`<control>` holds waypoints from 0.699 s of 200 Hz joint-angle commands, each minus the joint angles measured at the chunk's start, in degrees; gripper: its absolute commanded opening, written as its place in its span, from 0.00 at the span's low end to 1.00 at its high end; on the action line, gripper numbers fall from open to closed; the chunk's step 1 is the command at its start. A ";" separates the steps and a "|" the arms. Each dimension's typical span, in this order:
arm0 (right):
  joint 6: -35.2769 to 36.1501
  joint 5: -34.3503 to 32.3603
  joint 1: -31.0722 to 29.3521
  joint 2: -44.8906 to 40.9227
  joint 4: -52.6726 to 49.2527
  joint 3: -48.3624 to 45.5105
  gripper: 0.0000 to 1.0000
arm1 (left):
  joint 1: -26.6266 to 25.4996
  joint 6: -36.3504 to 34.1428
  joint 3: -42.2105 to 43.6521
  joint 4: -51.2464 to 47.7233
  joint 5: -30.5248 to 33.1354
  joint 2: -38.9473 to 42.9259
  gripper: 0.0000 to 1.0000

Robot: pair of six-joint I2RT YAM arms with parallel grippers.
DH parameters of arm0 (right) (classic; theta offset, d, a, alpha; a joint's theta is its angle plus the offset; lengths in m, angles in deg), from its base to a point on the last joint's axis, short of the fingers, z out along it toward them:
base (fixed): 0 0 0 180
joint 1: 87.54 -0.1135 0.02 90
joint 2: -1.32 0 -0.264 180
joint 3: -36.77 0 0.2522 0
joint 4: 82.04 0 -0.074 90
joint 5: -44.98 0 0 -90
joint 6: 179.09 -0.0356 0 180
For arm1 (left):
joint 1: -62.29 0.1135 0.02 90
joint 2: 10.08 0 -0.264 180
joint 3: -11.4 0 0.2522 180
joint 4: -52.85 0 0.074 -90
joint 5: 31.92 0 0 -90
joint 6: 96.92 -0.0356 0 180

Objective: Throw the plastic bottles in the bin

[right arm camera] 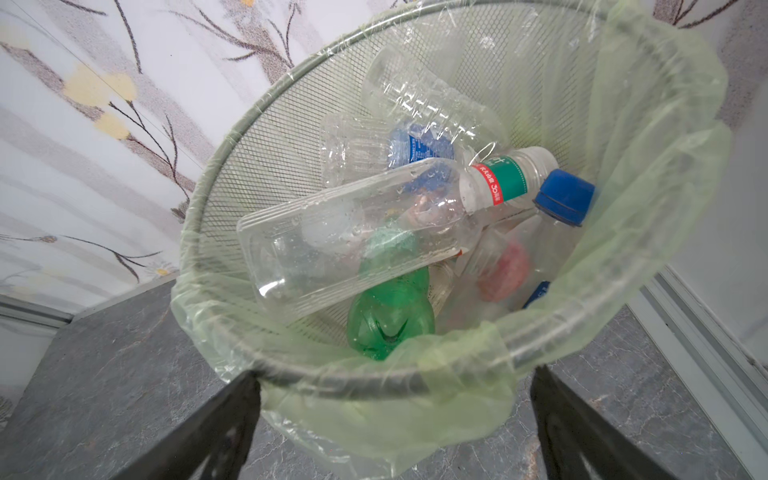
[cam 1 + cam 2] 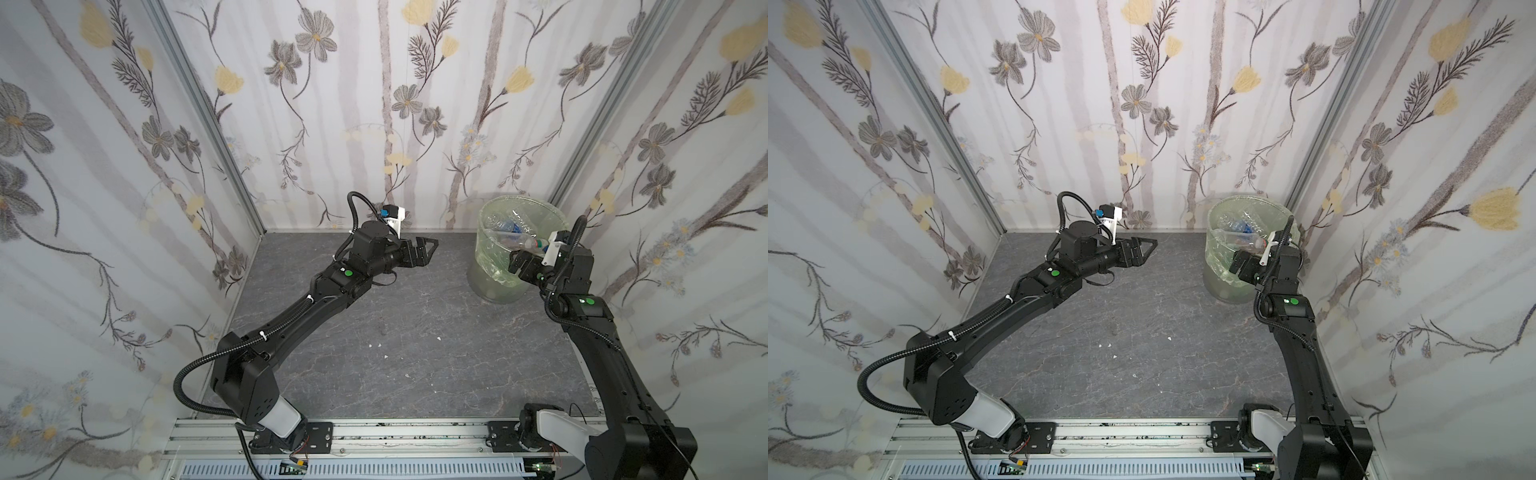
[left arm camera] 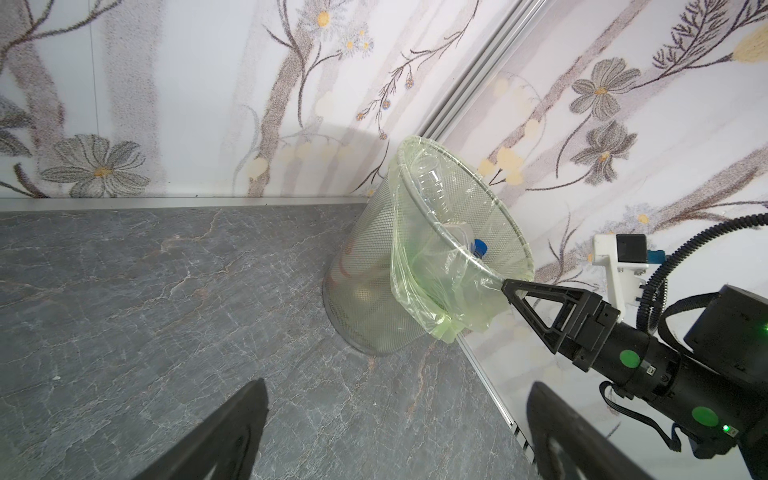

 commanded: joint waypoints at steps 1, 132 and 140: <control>0.43 0.84 0.14 1.65 4.81 0.75 1.00 | 0.29 -0.19 0.18 2.08 0.90 0.23 1.00; -1.26 4.79 -0.16 4.09 8.29 -1.10 1.00 | 1.31 -0.36 0.88 2.23 0.61 -0.77 1.00; -1.17 4.87 -0.25 3.77 8.70 -1.66 1.00 | 1.30 -0.36 0.97 2.20 0.67 -0.93 1.00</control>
